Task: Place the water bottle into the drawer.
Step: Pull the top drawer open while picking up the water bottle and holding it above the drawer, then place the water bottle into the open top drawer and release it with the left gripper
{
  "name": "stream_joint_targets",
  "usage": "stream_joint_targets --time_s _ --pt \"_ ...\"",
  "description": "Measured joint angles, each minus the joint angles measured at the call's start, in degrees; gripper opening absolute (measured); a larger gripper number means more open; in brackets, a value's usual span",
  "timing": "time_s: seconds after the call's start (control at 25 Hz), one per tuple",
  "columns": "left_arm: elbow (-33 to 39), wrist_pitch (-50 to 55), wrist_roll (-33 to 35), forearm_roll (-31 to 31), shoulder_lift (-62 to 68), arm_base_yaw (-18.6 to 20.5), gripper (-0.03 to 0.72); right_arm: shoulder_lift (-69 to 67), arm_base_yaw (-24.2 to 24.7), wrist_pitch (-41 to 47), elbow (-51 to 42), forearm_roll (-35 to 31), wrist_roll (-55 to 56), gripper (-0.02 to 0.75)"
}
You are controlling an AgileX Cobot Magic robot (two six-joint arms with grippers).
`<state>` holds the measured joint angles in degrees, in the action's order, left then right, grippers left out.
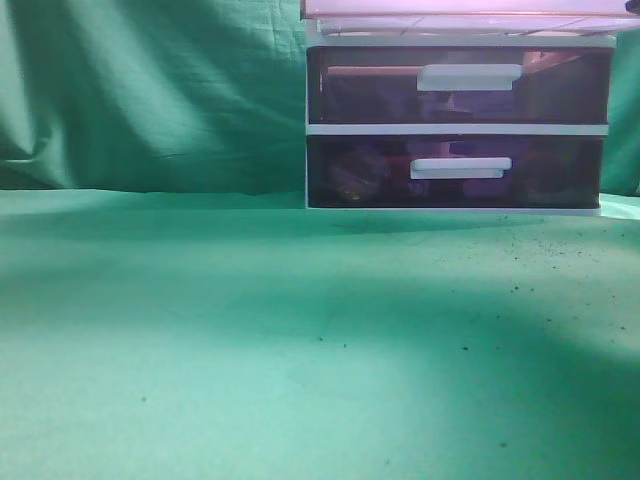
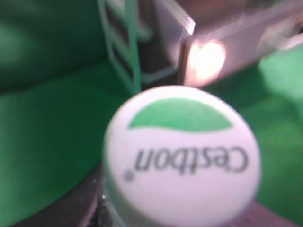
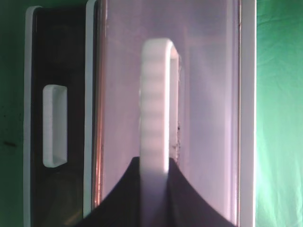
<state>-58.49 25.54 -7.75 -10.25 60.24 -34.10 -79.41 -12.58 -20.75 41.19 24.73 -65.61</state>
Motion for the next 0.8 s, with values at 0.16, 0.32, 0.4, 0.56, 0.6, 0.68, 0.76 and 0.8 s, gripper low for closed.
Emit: stream_joint_targets --time_s 0.16,0.32,0.4,0.56,0.6,0.68,0.76,0.8 --pt "-1.98 -15.07 0.0 0.33 1.71 -0.73 0.291 0.1 0.0 0.0 0.0 -0.04 0.0 0.091" --pt "-10.78 -19.56 0.0 -3.41 8.48 -4.43 0.291 0.1 -0.09 0.13 0.0 -0.13 0.0 0.091" --pt "-16.14 -20.16 0.0 -6.29 13.42 -6.18 0.291 0.1 -0.09 0.13 0.0 -0.13 0.1 0.091" --pt "-29.6 -17.33 0.0 -8.1 24.43 -7.92 0.291 0.1 -0.09 0.13 -0.02 -0.25 0.32 0.091" --pt "-33.55 -15.83 0.0 -7.79 27.27 -7.92 0.291 0.1 -0.09 0.13 -0.02 -0.25 0.62 0.091" --pt "-40.86 -11.6 0.0 -6.58 32.31 -7.92 0.291 0.1 -0.09 0.17 -0.02 -0.25 1.75 0.091" --pt "-47.5 -7.17 0.0 -5.54 37.49 -7.92 0.291 0.1 -0.09 0.27 -0.02 -0.06 3.02 0.091" --pt "-50.58 -4.51 0.0 -5.3 39.43 -7.92 0.291 0.1 -0.09 0.38 -0.02 0.09 3.42 0.091"
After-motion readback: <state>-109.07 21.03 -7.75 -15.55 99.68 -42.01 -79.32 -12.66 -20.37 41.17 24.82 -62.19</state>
